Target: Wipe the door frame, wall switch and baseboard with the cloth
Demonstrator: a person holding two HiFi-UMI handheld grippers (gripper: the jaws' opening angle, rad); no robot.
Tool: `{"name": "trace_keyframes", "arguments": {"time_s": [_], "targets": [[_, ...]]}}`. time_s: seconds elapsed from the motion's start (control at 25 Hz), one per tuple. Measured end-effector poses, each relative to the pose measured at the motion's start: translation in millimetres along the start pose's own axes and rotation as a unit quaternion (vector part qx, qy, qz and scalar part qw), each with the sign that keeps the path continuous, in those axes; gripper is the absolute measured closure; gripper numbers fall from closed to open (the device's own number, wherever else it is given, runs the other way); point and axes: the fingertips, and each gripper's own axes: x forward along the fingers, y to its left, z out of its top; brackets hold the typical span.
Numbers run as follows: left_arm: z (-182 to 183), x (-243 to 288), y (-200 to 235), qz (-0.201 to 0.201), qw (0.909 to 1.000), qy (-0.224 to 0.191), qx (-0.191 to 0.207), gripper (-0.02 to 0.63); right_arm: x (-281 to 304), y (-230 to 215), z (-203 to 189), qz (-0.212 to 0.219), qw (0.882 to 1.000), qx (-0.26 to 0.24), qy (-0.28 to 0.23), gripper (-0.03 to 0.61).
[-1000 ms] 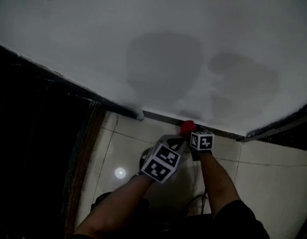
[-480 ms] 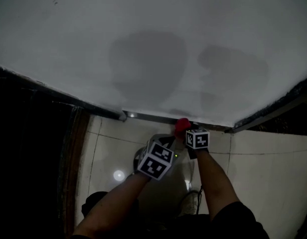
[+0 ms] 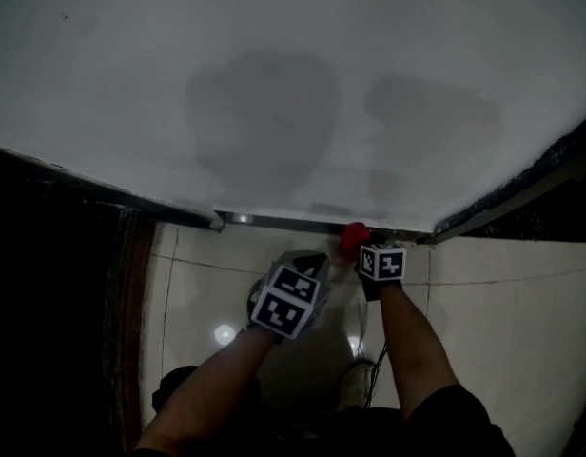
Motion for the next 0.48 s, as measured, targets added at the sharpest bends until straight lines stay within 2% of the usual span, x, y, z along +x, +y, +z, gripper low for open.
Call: {"name": "trace_keyframes", "arguments": {"time_s": [0.48], "targets": [[0.2,12.5,-6.0,-0.009,1.0000,0.003,0.000,0.621,-20.9,-54.9,-12.8,-0.039,0.998,0.050,-0.009,0.517]]}}
